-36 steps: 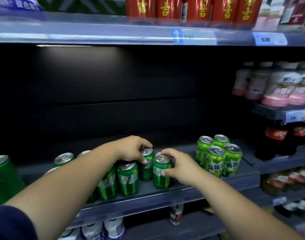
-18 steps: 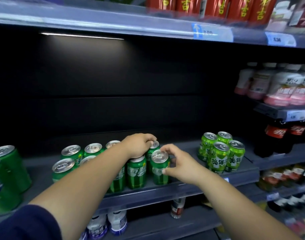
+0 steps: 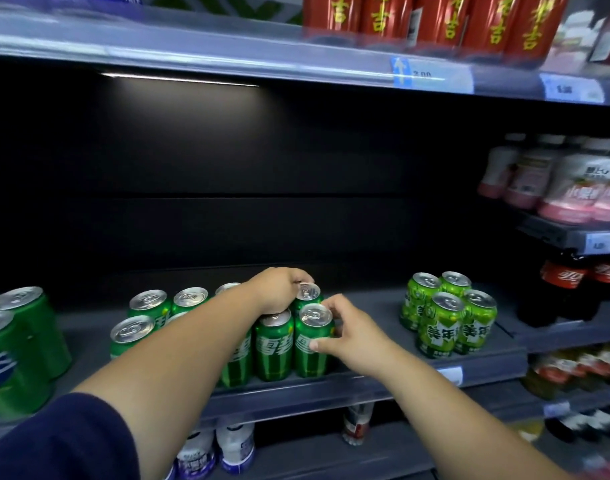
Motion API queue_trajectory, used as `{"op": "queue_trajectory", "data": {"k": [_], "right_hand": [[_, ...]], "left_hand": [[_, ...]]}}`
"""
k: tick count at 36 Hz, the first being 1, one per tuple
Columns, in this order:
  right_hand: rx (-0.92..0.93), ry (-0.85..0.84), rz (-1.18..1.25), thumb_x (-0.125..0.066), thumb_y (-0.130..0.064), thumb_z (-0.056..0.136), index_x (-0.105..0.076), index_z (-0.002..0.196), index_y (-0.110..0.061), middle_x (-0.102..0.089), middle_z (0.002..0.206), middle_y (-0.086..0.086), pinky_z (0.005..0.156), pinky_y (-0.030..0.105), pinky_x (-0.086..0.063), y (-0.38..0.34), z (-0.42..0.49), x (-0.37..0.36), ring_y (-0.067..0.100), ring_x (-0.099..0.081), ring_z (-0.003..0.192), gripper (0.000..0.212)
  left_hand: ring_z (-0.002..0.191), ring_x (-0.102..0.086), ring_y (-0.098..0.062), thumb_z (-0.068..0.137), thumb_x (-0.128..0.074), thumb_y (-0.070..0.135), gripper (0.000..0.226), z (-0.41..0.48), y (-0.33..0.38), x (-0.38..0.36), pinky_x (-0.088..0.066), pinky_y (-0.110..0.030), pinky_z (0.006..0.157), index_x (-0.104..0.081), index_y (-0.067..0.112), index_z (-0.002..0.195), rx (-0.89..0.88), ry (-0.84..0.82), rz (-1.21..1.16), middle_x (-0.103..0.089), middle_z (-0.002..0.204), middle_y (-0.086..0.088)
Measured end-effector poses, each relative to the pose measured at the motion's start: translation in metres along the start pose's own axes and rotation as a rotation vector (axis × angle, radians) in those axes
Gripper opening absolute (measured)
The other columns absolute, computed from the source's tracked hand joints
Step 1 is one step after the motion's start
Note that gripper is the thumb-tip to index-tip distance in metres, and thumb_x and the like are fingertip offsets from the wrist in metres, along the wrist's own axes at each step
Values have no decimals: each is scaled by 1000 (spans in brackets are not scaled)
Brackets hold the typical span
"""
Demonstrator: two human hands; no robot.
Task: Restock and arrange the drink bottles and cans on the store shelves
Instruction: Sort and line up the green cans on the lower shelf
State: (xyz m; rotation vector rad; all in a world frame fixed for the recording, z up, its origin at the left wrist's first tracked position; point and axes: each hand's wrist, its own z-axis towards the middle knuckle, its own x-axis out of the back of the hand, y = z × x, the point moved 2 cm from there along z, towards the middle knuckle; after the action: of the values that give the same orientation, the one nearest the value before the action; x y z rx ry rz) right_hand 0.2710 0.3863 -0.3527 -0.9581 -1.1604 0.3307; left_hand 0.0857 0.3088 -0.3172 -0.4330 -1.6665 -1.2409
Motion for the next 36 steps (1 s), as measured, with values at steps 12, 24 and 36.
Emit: {"op": "queue_trajectory", "data": {"k": [12, 24, 36], "right_hand": [[12, -42, 17, -79, -56, 59, -52, 102, -42, -72, 108, -17, 90, 46, -57, 4, 4, 1, 10, -71, 95, 53], [-1, -88, -16, -85, -49, 65, -49, 100, -44, -70, 107, -13, 91, 42, -56, 5, 6, 6, 7, -68, 97, 50], [12, -84, -128, -84, -53, 72, -37, 145, -43, -36, 136, -20, 105, 28, -37, -14, 4, 22, 3, -39, 126, 87]], "left_hand": [[104, -59, -19, 94, -50, 17, 25, 17, 7, 4, -47, -36, 98, -68, 33, 98, 53, -5, 173, -70, 103, 3], [104, -62, -18, 97, -53, 23, 24, 12, 4, 5, -50, -38, 96, -69, 34, 110, 57, -35, 166, -70, 109, 6], [117, -57, -14, 83, -47, 62, 51, -34, -13, 20, -48, -41, 100, -60, 41, 128, -79, 29, 269, -62, 125, 10]]}}
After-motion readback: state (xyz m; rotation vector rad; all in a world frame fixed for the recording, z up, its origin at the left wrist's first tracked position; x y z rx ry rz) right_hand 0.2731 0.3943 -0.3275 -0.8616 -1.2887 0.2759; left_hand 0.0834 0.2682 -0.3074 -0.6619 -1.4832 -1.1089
